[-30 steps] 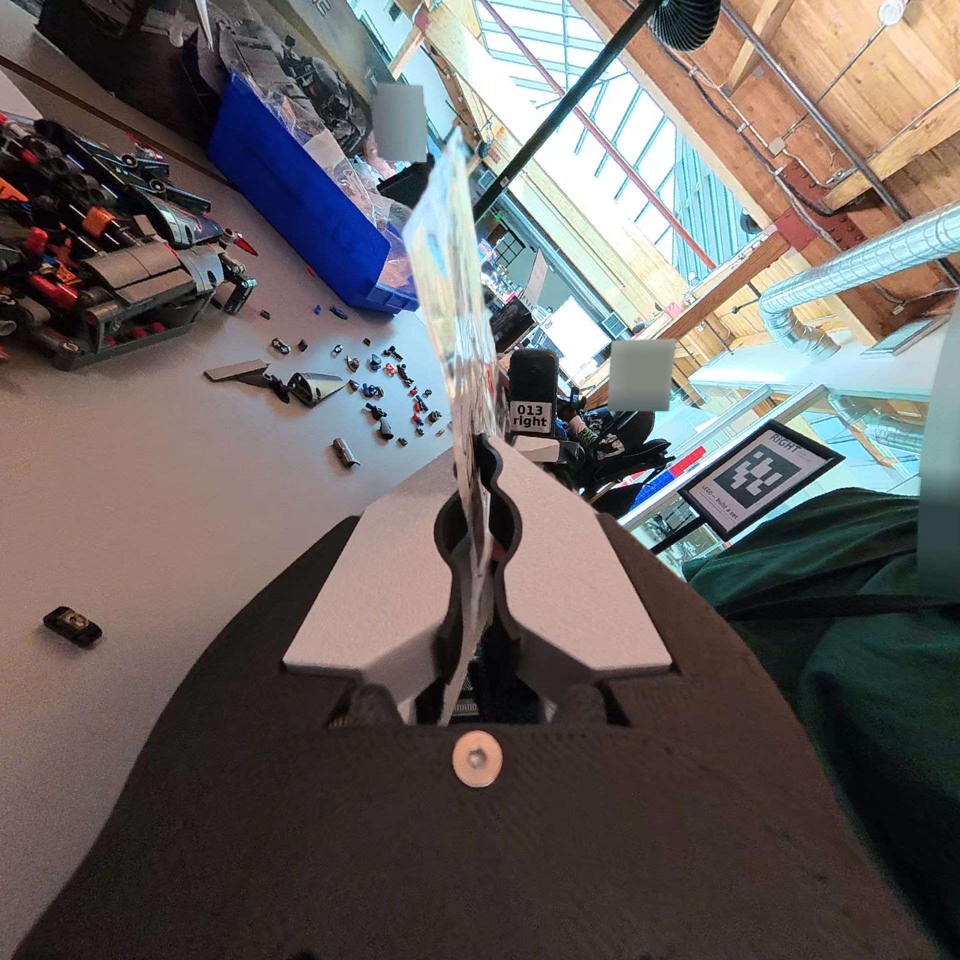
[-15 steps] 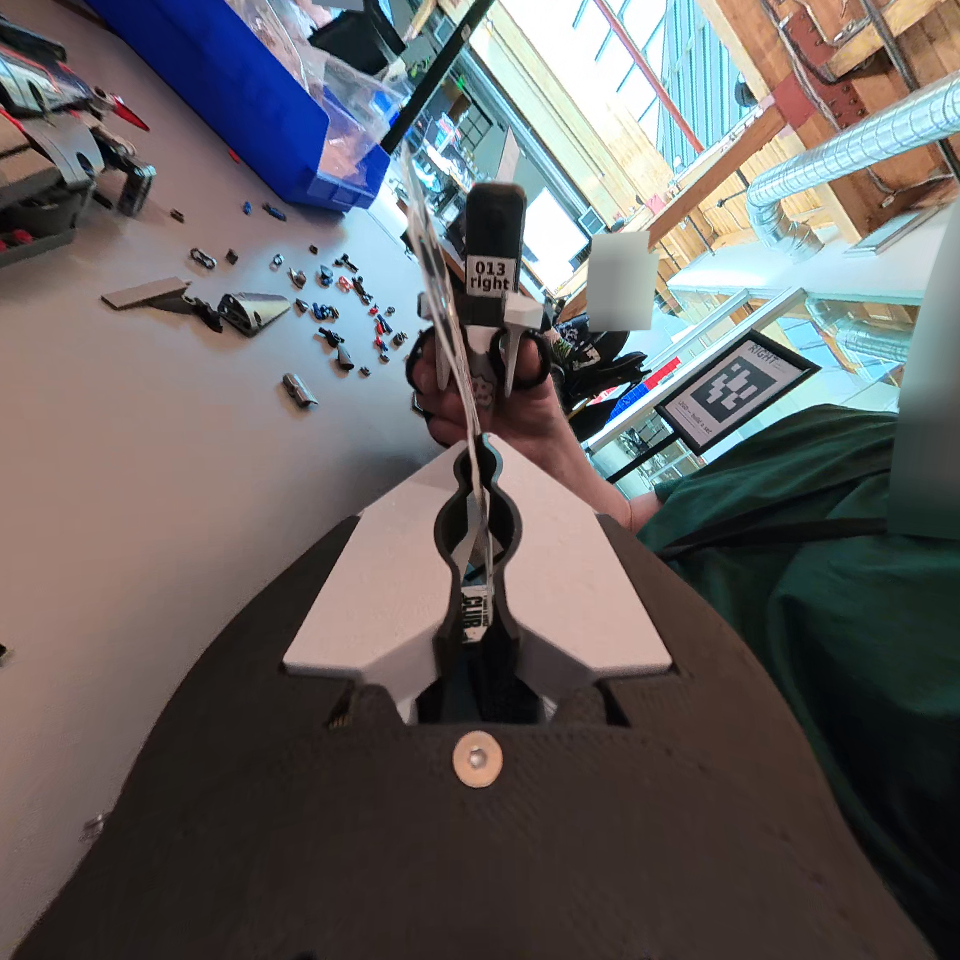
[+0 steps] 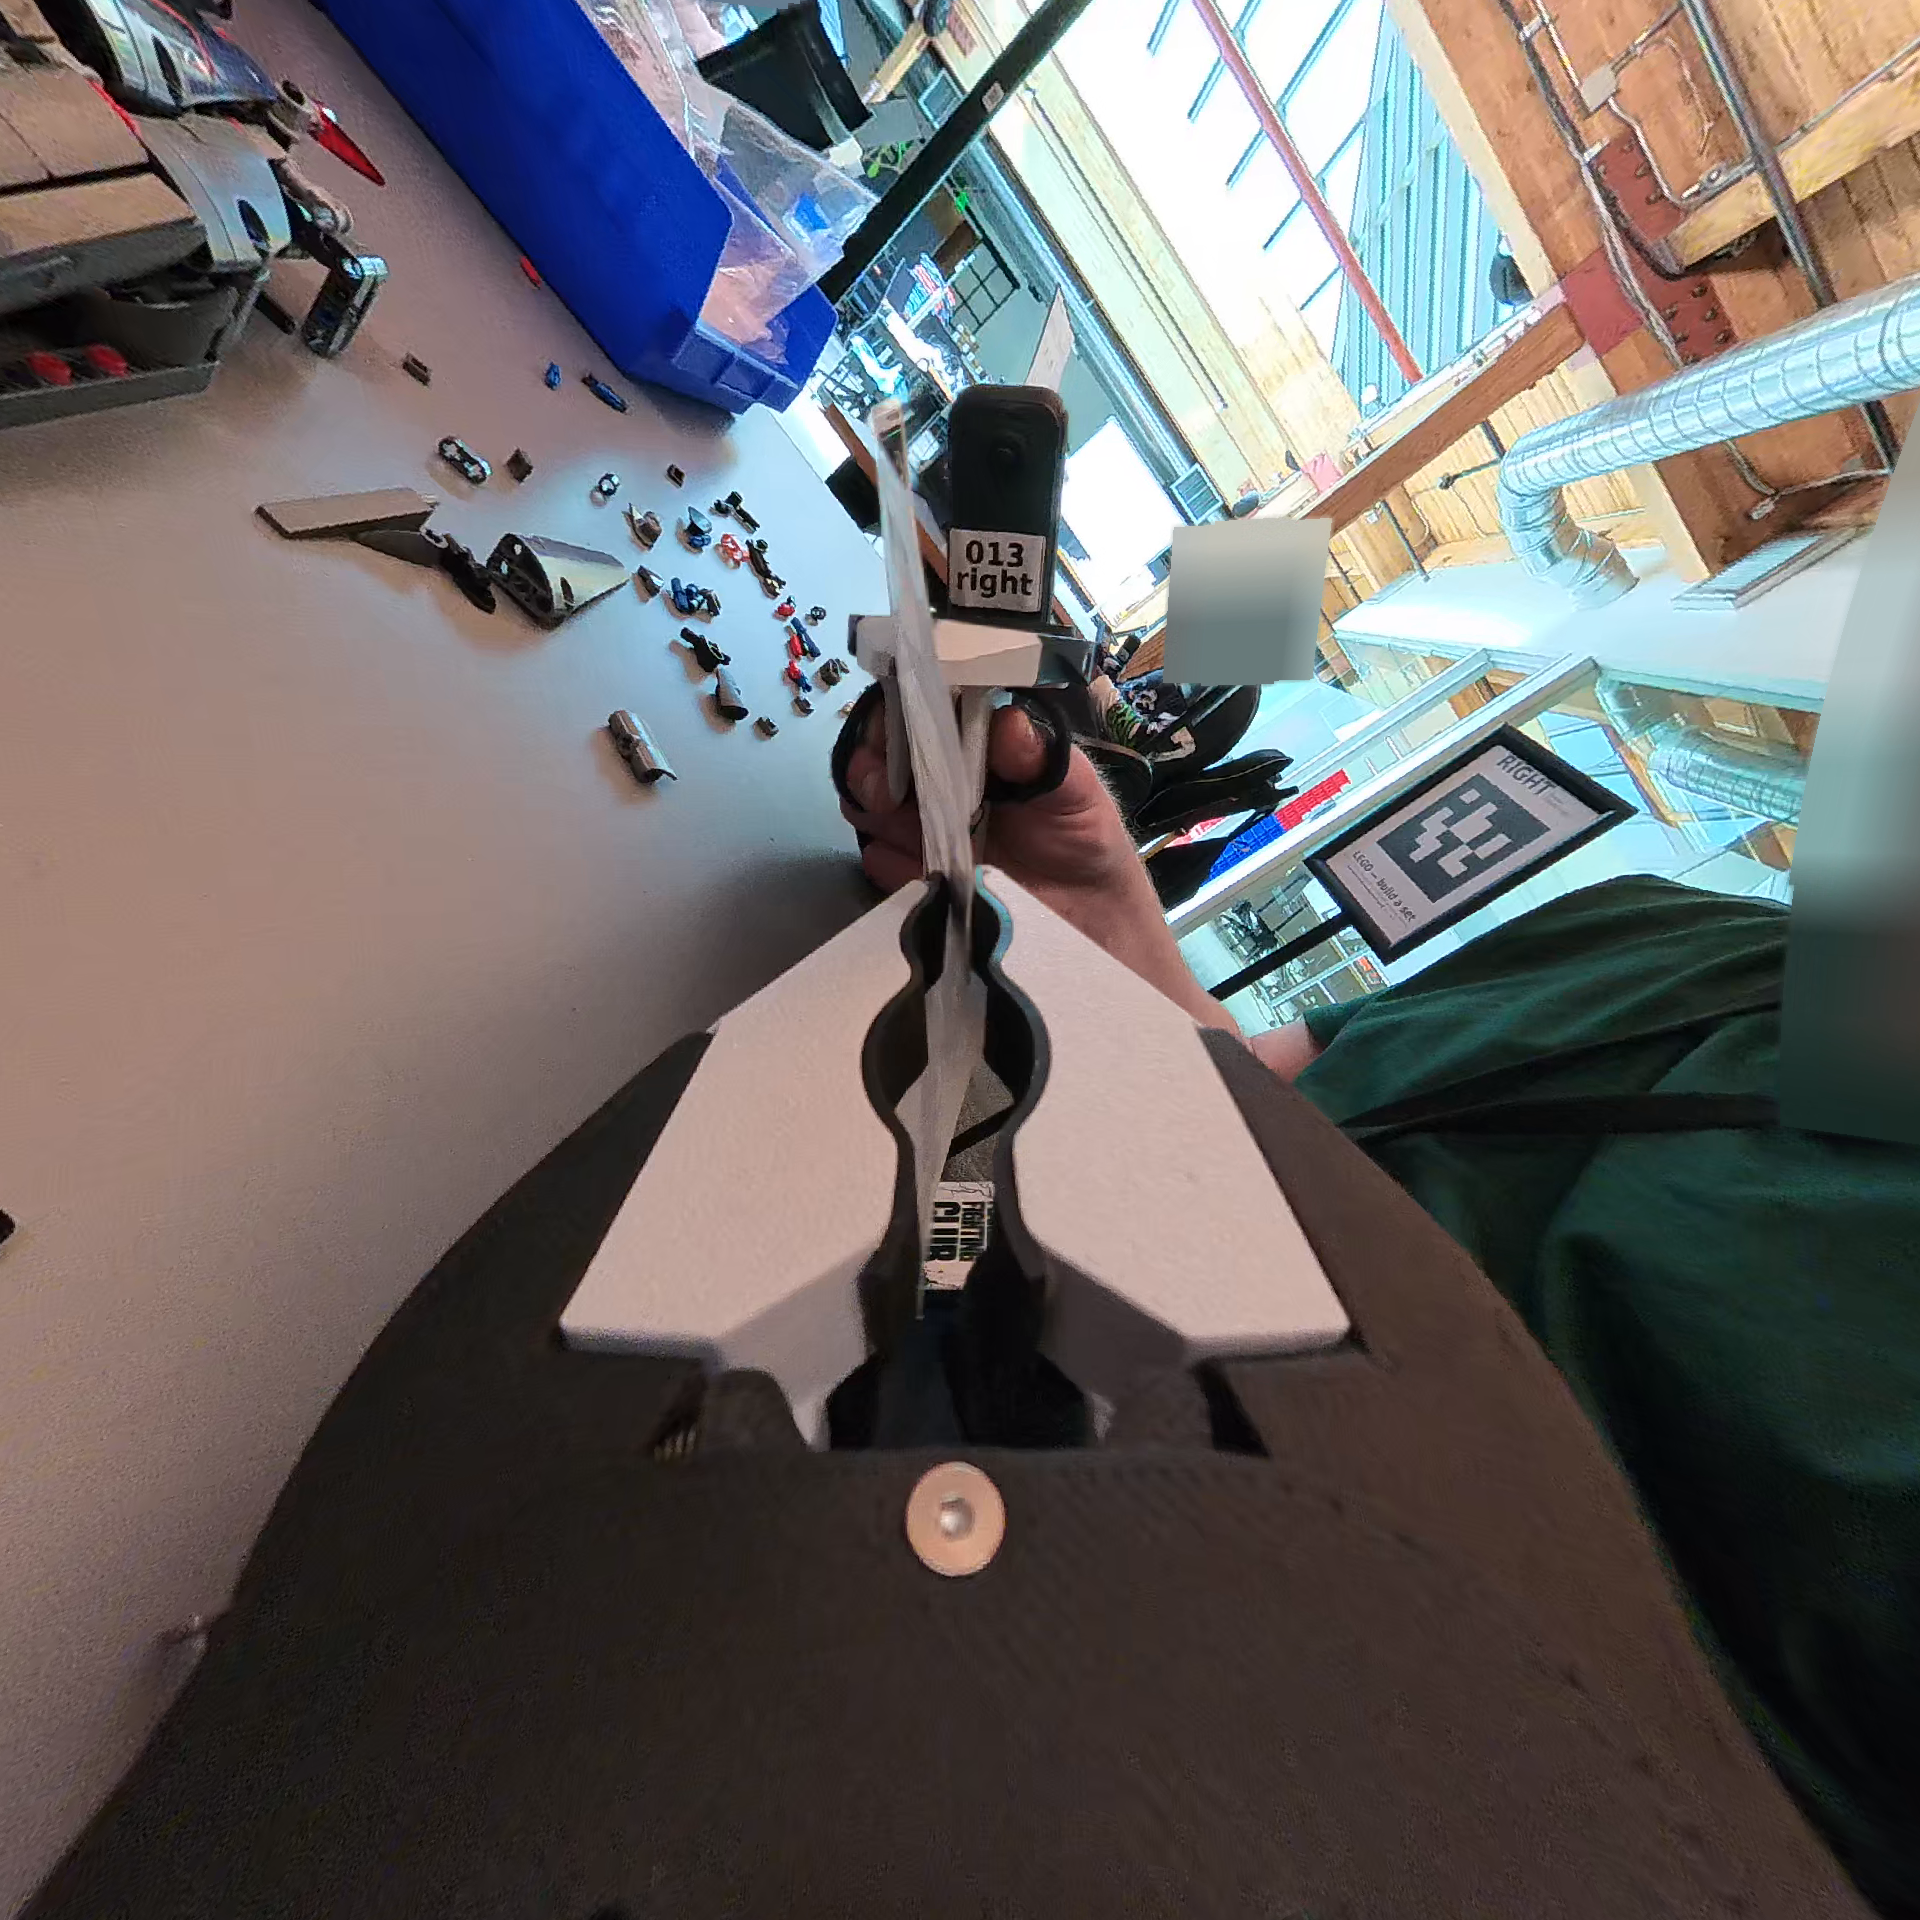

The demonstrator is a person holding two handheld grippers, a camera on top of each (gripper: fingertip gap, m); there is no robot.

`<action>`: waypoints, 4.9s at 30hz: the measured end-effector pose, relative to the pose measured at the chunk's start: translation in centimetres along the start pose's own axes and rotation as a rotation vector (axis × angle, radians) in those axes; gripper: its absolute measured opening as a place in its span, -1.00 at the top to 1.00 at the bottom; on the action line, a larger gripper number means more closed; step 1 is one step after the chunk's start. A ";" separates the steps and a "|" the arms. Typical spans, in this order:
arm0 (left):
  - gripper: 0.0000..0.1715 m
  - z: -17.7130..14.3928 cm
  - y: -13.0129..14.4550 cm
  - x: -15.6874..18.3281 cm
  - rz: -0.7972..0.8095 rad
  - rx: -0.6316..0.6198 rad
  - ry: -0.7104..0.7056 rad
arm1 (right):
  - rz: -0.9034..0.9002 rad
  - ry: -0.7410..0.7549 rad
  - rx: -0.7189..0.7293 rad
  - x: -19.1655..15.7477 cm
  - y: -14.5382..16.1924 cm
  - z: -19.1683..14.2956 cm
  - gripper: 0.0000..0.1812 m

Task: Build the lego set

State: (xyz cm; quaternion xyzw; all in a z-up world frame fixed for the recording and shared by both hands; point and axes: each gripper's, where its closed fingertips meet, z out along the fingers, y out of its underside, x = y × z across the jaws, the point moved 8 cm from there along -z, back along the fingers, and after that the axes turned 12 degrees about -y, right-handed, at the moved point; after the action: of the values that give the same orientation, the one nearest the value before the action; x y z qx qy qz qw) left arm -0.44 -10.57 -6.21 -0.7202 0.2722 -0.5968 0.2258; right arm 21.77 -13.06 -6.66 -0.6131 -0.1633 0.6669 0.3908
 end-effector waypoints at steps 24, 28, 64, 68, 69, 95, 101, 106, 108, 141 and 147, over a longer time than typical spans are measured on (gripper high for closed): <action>0.99 -0.7 -0.8 -0.9 -0.039 0.092 -0.026 | 0.024 -0.022 0.024 0.3 -0.1 -0.3 1.00; 1.00 -0.8 -0.8 -1.0 -0.035 0.099 -0.042 | 0.025 -0.024 0.023 0.3 -0.1 -0.3 1.00; 1.00 -0.3 -0.7 -1.3 -0.029 0.097 -0.099 | 0.024 -0.051 0.038 0.2 -0.2 -0.6 1.00; 1.00 -0.4 -0.7 -1.3 -0.027 0.096 -0.099 | 0.025 -0.051 0.038 0.2 -0.2 -0.6 1.00; 1.00 -0.4 -0.8 -1.2 -0.027 0.096 -0.099 | 0.026 -0.051 0.039 0.2 -0.2 -0.6 1.00; 1.00 -0.3 -1.1 -1.6 -0.031 0.110 -0.113 | 0.031 -0.083 0.033 0.1 -0.2 -0.6 1.00; 1.00 -0.4 -1.1 -1.8 -0.034 0.110 -0.138 | 0.043 -0.055 0.040 0.4 -0.3 -0.7 0.99; 1.00 -0.5 -0.6 -2.6 -0.029 0.064 -0.251 | -0.042 0.159 -0.086 1.1 0.1 -0.7 1.00; 1.00 -0.4 -0.4 -2.8 -0.019 0.044 -0.293 | -0.077 0.221 -0.152 1.3 0.4 -0.6 1.00; 1.00 0.1 -0.4 -3.1 -0.011 0.061 -0.303 | -0.076 0.189 -0.146 1.1 0.3 -0.9 1.00; 1.00 0.3 -0.3 -3.1 -0.009 0.057 -0.302 | -0.093 0.237 -0.168 1.3 0.4 -1.0 1.00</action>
State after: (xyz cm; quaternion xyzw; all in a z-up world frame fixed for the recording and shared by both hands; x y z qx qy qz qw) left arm -0.55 -8.26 -8.33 -0.7963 0.2150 -0.4902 0.2817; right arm 22.66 -12.68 -8.02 -0.7098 -0.1994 0.5551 0.3851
